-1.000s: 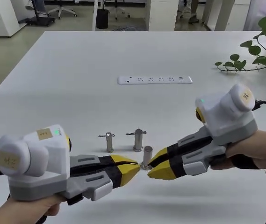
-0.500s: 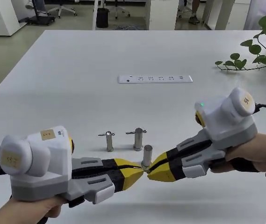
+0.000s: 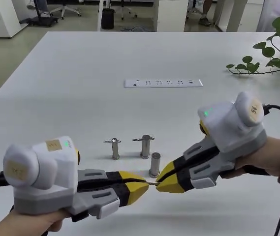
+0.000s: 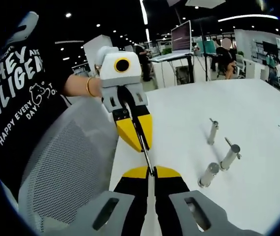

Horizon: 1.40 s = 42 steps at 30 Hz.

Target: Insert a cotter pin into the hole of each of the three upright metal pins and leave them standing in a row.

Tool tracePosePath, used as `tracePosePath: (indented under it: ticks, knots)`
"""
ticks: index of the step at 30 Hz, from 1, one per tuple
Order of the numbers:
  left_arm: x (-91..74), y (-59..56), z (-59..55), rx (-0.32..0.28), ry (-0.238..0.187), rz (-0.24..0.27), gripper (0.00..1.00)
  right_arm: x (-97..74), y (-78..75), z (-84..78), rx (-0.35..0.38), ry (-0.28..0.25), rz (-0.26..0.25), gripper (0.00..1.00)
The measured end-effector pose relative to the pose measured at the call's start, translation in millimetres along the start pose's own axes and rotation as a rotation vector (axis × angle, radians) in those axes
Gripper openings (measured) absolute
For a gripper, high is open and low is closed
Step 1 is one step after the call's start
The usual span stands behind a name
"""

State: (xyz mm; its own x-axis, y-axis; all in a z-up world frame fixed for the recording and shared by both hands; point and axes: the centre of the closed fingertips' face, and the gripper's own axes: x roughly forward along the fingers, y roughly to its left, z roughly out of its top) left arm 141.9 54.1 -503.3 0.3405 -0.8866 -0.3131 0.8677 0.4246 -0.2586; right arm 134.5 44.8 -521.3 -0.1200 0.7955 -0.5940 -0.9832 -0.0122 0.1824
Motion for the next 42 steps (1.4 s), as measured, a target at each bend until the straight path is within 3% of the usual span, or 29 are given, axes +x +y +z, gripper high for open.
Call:
tracePosePath:
  ticks: [12,18,25,31,42]
  knots:
    - [2.1,7.4,-9.2,0.009,0.047,0.038,0.01,4.2,-5.3,-8.8,-0.146,0.124,-0.018,0.0]
    - [3.6,15.6,-5.5,-0.013,0.023,0.083,0.05,0.5,-15.1,-17.0,-0.177,0.175,-0.053,0.0]
    - [6.1,22.3,4.0,0.013,-0.012,0.117,0.14,-8.4,-28.1,-29.1,-0.157,0.228,-0.105,0.0]
    - [11.2,30.2,-1.3,0.074,0.017,0.166,0.17,-20.3,-43.4,-38.2,-0.137,0.257,-0.157,0.0]
    - [18.8,46.5,-4.9,0.074,0.033,0.243,0.2,-32.3,-63.9,-52.1,-0.108,0.297,-0.205,0.0]
